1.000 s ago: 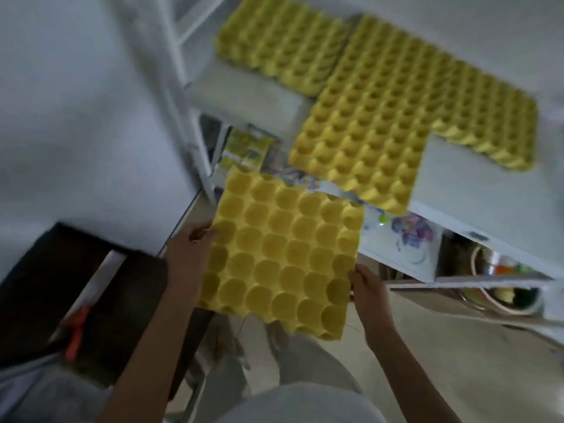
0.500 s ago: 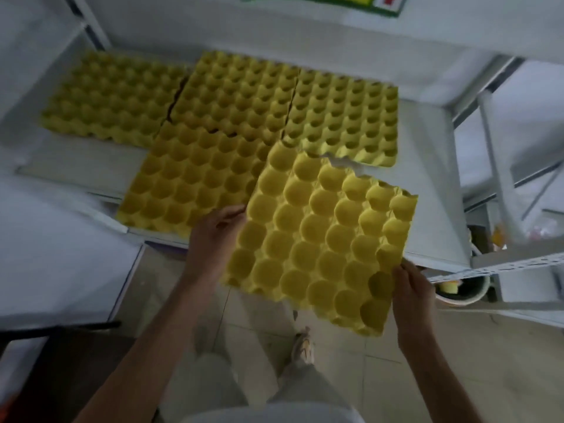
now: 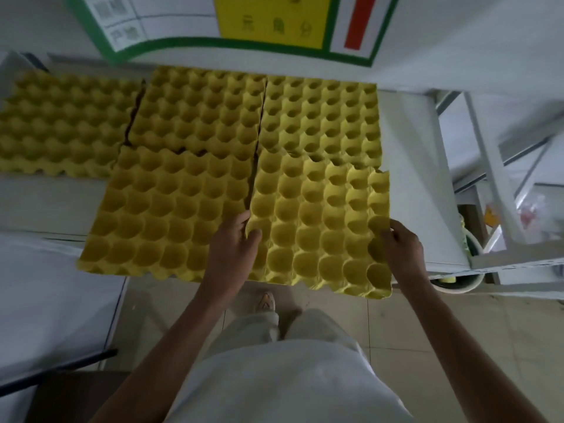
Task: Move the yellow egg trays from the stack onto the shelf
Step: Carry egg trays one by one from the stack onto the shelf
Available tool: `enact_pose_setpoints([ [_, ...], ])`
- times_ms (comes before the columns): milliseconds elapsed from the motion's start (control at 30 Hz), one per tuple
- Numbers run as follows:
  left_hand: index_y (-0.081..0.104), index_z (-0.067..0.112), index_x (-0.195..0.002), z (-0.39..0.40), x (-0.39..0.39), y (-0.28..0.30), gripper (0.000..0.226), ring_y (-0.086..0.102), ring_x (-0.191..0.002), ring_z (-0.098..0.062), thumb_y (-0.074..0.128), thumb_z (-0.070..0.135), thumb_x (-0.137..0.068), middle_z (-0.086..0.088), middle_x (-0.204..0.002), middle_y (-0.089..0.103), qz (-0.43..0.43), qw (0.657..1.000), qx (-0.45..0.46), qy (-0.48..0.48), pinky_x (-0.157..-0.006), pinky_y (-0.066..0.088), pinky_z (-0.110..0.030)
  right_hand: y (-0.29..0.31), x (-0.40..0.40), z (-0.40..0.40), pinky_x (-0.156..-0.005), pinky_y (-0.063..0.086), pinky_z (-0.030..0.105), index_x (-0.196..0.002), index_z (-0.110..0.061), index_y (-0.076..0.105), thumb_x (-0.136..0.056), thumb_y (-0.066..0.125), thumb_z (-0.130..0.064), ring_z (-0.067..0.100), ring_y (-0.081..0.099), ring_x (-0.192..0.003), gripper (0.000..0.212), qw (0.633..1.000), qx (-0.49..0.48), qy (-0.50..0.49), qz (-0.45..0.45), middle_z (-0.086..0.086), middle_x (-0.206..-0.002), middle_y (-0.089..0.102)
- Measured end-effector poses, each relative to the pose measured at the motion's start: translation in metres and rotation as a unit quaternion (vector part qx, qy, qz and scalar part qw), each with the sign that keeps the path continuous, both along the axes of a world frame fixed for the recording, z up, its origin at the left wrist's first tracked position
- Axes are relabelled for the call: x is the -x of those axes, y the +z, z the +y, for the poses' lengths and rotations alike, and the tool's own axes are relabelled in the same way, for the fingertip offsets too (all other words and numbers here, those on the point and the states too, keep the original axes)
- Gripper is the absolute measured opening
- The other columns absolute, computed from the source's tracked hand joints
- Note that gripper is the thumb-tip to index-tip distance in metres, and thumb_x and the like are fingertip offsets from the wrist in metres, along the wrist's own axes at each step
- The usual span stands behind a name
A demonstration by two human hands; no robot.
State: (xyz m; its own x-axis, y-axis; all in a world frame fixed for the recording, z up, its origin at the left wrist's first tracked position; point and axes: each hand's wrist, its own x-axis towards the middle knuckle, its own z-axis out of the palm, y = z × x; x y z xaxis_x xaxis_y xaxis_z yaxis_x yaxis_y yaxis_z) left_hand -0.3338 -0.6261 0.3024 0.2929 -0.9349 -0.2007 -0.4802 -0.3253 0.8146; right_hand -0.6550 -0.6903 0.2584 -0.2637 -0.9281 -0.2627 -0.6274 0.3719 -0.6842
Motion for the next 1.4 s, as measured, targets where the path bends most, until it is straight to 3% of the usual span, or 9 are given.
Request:
enact_pose_setpoints([
  [167, 0.055, 0.018, -0.149, 0.009, -0.012, -0.002, 0.045, 0.060, -0.123, -0.010, 0.059, 0.024, -0.104, 0.000, -0.146, 0.056, -0.071, 0.995, 0.055, -0.046, -0.098, 0.057, -0.030, -0.006, -0.006, 0.000, -0.064, 0.050, 0.029, -0.110, -0.016, 0.073, -0.100, 0.051, -0.025, 0.022, 0.064, -0.071, 0.026, 1.000, 0.018, -0.004, 0.016, 0.005, -0.080, 0.071],
  [267, 0.059, 0.011, -0.143, 0.006, -0.025, -0.010, 0.044, 0.060, -0.127, -0.022, 0.055, 0.023, -0.101, -0.005, -0.142, 0.060, -0.236, 0.964, 0.107, -0.060, -0.103, 0.053, -0.037, -0.009, -0.005, -0.002, -0.056, 0.043, 0.025, -0.089, -0.016, 0.073, -0.096, 0.054, -0.021, 0.015, 0.055, -0.057, 0.021, 0.998, 0.045, -0.031, 0.025, 0.003, -0.065, 0.065],
  [367, 0.054, 0.010, -0.149, 0.002, -0.046, -0.023, 0.054, 0.054, -0.139, -0.028, 0.049, 0.036, -0.102, -0.007, -0.155, 0.052, -0.347, 0.934, 0.063, -0.066, -0.109, 0.046, -0.045, -0.010, -0.004, -0.004, -0.052, 0.038, 0.022, -0.079, -0.015, 0.070, -0.096, 0.056, -0.021, 0.013, 0.047, -0.050, 0.023, 0.996, 0.061, -0.037, 0.054, 0.000, -0.057, 0.058],
  [500, 0.040, 0.008, -0.161, 0.001, -0.059, -0.040, 0.068, 0.042, -0.153, -0.028, 0.046, 0.043, -0.102, -0.010, -0.166, 0.040, -0.363, 0.924, 0.017, -0.122, -0.123, 0.035, -0.049, -0.017, -0.012, -0.005, -0.051, 0.041, 0.030, -0.069, -0.012, 0.062, -0.091, 0.058, -0.023, 0.023, 0.047, -0.053, 0.025, 0.994, 0.069, -0.067, 0.054, 0.009, -0.057, 0.057],
  [767, 0.050, 0.017, -0.155, -0.003, -0.066, -0.036, 0.069, 0.045, -0.151, -0.023, 0.048, 0.049, -0.095, -0.002, -0.162, 0.048, -0.299, 0.948, 0.011, -0.107, -0.121, 0.037, -0.048, -0.017, -0.002, -0.002, -0.050, 0.042, 0.034, -0.064, -0.014, 0.053, -0.092, 0.062, -0.022, 0.026, 0.049, -0.050, 0.031, 0.986, 0.106, 0.017, 0.129, 0.005, -0.054, 0.055],
  [967, 0.045, 0.018, -0.159, -0.005, -0.090, -0.035, 0.077, 0.036, -0.157, -0.019, 0.042, 0.056, -0.092, 0.000, -0.168, 0.039, -0.294, 0.938, 0.020, -0.184, -0.122, 0.035, -0.046, -0.004, -0.017, -0.008, -0.063, 0.042, 0.031, -0.094, -0.015, 0.077, -0.095, 0.060, -0.029, 0.036, 0.064, -0.073, 0.022, 0.980, 0.057, -0.014, 0.192, 0.009, -0.070, 0.068],
  [1133, 0.041, 0.015, -0.161, -0.008, -0.105, -0.039, 0.075, 0.030, -0.160, -0.021, 0.051, 0.051, -0.095, -0.003, -0.171, 0.033, -0.255, 0.931, 0.052, -0.257, -0.127, 0.030, -0.045, 0.011, -0.039, -0.014, -0.075, 0.052, 0.039, -0.115, -0.016, 0.077, -0.097, 0.057, -0.030, 0.040, 0.066, -0.093, 0.030, 0.978, 0.011, -0.073, 0.195, 0.020, -0.096, 0.075],
  [1300, 0.055, 0.011, -0.150, -0.011, -0.143, -0.027, 0.057, 0.041, -0.153, -0.027, 0.057, 0.036, -0.098, -0.008, -0.167, 0.039, -0.213, 0.916, 0.133, -0.314, -0.119, 0.042, -0.043, 0.030, -0.056, -0.005, -0.095, 0.050, 0.055, -0.143, -0.017, 0.056, -0.093, 0.065, -0.030, 0.046, 0.058, -0.117, 0.052, 0.947, -0.101, -0.080, 0.294, 0.027, -0.130, 0.061],
  [1400, 0.061, 0.014, -0.142, -0.028, -0.202, -0.017, 0.049, 0.047, -0.148, -0.027, 0.057, 0.035, -0.098, -0.007, -0.162, 0.045, -0.268, 0.892, 0.237, -0.275, -0.113, 0.046, -0.040, 0.051, -0.086, 0.001, -0.095, 0.045, 0.062, -0.147, -0.007, 0.040, -0.098, 0.060, -0.036, 0.052, 0.050, -0.122, 0.060, 0.932, 0.001, -0.080, 0.353, 0.033, -0.134, 0.049],
])
